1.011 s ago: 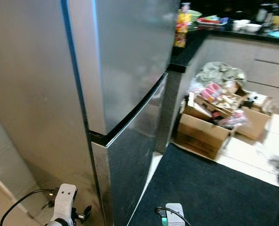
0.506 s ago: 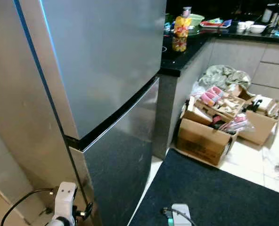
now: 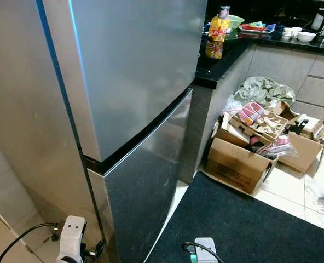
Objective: Restocking fridge
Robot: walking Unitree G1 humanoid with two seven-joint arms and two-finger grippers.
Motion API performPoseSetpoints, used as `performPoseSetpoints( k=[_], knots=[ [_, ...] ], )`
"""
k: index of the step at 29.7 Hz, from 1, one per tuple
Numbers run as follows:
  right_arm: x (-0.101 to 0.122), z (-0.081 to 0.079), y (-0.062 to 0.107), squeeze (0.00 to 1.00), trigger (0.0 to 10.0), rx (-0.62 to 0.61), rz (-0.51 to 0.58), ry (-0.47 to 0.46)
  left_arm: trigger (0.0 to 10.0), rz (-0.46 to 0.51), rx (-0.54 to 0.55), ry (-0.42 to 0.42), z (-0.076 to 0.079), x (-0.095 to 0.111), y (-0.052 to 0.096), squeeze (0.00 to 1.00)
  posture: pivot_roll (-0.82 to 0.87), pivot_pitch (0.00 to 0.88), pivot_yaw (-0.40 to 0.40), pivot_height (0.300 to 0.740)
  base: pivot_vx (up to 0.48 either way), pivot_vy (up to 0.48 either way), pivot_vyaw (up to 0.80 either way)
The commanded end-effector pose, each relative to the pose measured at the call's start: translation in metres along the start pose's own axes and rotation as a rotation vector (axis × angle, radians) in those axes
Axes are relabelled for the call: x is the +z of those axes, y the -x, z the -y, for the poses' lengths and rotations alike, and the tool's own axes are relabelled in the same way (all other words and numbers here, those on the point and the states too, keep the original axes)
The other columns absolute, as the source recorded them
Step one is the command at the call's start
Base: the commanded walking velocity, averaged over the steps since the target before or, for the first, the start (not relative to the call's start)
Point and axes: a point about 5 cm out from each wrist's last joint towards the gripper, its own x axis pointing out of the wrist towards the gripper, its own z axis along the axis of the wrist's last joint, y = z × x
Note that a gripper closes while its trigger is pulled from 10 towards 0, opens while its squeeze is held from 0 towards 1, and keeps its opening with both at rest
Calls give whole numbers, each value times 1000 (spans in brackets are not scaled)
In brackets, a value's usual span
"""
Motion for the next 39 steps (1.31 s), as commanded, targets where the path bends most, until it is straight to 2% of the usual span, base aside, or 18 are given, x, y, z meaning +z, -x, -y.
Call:
performPoseSetpoints(
  k=[1, 15, 19, 20, 21, 22, 23, 24, 26, 30, 39],
  knots=[
    [3, -2, -1, 0, 10000, 7, 11, -8, 10000, 1, 11, -4, -5, -1, 2, 0, -10, 0, -6, 734, 0, 0, 0],
    [3, -2, -1, 0, 10000, 10, 10, -7, 10000, 11, 19, -8, -9, 1, 3, 0, -6, 5, -7, 734, 0, 0, 0],
    [3, -3, -1, 0, 10000, 10, 10, -9, 10000, 16, -14, -34, -7, 2, 3, 0, -9, 10, -5, 734, 0, 0, 0],
    [2, -3, -1, 0, 10000, 10, 9, -9, 10000, 24, -47, -68, -7, 3, 4, 0, -11, 11, -5, 734, 0, 0, 0],
    [2, -3, -1, 0, 10000, 9, 9, -10, 9529, 43, -92, -113, -8, 5, 6, 0, -12, 10, -5, 734, 0, 0, 0],
    [2, -3, -1, 0, 10000, 9, 9, -11, 5333, 68, -120, -149, -10, 8, 9, 0, -11, 12, -3, 734, 0, 0, 0],
    [1, -3, 0, 0, 10000, 8, 9, -12, 4392, 95, -145, -174, -13, 11, 12, 0, -12, 13, -4, 734, 0, 0, 0],
    [1, -3, 0, 0, 10000, 6, 8, -12, 0, 125, -157, -185, -17, 14, 15, 0, -11, 14, -5, 734, 0, 0, 0],
    [0, -3, 0, 0, 10000, 6, 8, -13, 0, 143, -161, -189, -19, 16, 17, 0, -11, 14, -5, 734, 0, 0, 0],
    [-1, -3, 0, 0, 10000, 5, 3, -10, 0, 211, -171, -209, -33, 23, 28, 0, -1, 21, -15, 734, 0, 0, 0],
    [-3, -2, 1, 0, 10000, 12, -1, -4, 0, 269, -183, -229, -41, 32, 36, 0, 5, 25, -20, 734, 0, 0, 0]
  ],
)
